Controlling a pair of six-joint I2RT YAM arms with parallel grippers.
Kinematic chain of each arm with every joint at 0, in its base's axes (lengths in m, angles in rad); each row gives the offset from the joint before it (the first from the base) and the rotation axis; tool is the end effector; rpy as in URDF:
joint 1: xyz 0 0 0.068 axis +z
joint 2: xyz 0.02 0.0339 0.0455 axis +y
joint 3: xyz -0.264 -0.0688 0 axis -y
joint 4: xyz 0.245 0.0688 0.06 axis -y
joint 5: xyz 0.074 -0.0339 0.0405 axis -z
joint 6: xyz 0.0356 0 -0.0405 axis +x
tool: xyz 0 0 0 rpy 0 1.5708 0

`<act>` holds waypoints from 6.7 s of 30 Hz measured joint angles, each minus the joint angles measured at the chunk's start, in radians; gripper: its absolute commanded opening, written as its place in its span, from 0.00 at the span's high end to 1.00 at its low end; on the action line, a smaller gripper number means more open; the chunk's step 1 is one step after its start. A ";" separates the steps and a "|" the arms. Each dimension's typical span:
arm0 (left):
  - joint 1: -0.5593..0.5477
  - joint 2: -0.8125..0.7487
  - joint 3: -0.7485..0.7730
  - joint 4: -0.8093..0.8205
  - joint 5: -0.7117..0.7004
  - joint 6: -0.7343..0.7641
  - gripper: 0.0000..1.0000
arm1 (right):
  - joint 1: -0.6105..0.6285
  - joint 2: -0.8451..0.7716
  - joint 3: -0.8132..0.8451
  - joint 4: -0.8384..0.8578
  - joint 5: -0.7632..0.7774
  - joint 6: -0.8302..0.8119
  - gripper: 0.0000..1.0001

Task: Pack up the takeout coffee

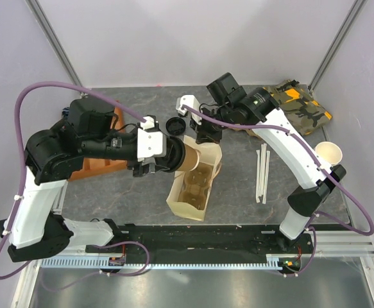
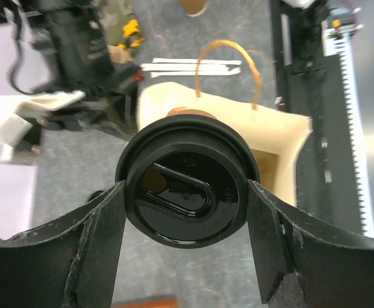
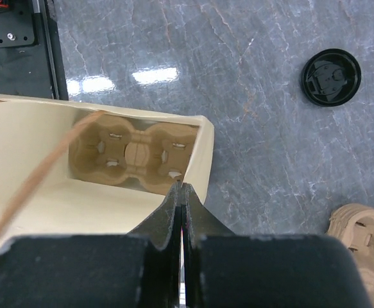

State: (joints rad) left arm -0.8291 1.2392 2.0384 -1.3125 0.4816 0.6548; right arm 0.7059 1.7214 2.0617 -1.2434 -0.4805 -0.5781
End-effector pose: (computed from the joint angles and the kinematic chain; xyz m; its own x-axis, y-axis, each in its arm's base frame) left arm 0.0918 -0.1246 0.5287 0.3008 0.4706 -0.8295 0.9365 0.0184 0.3501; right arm 0.2450 0.2304 0.4299 -0.0671 -0.6939 -0.7169 -0.9907 0.1313 -0.0344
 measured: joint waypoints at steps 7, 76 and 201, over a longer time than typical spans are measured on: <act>-0.015 0.062 0.182 -0.001 -0.077 0.052 0.75 | 0.010 0.000 0.000 -0.007 0.054 0.035 1.00; -0.386 0.014 -0.768 0.475 -0.539 0.233 0.78 | 0.007 -0.326 -0.490 0.348 0.084 0.390 0.46; -0.187 -0.055 -0.783 0.624 -0.489 -0.231 0.83 | -0.007 -0.619 -0.851 0.599 0.283 0.740 1.00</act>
State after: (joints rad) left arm -1.0161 1.1843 1.2556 -0.6888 -0.0071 0.4240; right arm 0.6987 1.1027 1.2106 -0.6445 -0.1978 0.1623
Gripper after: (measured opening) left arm 0.754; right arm 0.009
